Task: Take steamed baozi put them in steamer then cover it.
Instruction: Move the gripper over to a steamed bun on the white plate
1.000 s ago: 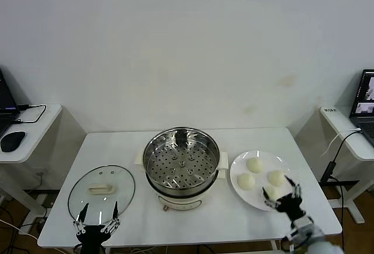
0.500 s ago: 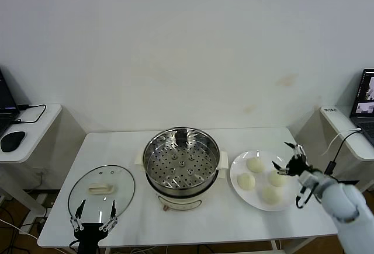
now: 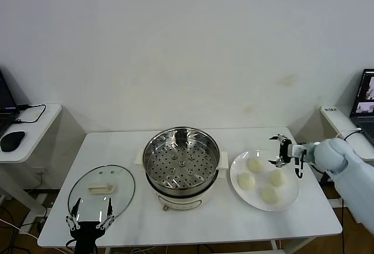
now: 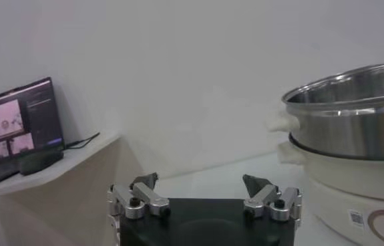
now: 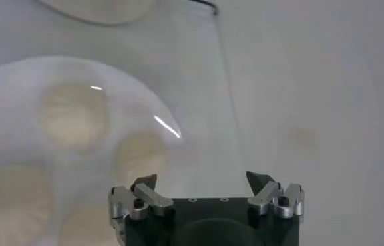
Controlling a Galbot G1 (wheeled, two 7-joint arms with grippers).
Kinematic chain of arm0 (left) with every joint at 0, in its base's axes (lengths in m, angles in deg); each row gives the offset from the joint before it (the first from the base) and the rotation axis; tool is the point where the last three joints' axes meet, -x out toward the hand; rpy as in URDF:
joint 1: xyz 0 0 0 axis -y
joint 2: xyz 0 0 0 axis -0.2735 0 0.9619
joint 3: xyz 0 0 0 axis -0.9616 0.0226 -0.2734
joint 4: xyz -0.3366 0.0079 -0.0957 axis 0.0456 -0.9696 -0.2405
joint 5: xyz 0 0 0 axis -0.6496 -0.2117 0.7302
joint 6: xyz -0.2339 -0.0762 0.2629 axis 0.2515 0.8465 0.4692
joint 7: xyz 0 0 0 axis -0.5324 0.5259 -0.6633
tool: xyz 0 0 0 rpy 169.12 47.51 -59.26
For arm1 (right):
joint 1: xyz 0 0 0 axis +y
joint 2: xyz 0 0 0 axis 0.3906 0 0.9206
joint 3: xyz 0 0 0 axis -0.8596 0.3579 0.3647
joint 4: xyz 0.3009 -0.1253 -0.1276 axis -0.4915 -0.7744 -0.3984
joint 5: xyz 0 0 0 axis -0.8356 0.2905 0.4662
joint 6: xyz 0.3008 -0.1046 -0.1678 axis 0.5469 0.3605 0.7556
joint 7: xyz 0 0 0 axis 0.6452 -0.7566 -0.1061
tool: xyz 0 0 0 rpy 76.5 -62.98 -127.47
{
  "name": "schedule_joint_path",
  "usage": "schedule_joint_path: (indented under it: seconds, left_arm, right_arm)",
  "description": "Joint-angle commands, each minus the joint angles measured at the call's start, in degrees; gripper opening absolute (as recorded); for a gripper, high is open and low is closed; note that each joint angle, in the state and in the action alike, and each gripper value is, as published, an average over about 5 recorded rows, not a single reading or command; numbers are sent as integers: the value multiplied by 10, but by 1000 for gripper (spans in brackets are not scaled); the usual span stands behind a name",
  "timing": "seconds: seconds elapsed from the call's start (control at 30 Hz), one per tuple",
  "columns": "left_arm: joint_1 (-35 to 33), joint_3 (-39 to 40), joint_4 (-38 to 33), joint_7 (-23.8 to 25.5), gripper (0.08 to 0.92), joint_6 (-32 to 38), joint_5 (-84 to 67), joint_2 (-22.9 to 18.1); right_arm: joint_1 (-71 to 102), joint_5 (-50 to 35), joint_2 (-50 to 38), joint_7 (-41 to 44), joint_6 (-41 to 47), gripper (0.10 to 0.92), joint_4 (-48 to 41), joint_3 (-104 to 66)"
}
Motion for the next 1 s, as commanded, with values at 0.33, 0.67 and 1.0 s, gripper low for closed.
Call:
schedule_joint_path:
  seconds: [0.33,0.67,1.0]
  left_arm:
    - [8,-16,-1,1,823,-12,-9,9]
    - [11,-31,1,1,823,-14,-17,14]
    - [8,-41,0,0,823,-13,-19,16]
  right_arm:
    - [-176,6,97,75,-33,823,-158,249]
    - [-167,31,140,61,-33,823,-213,241]
    - [-163,44,173,48,-36,823,-261,227]
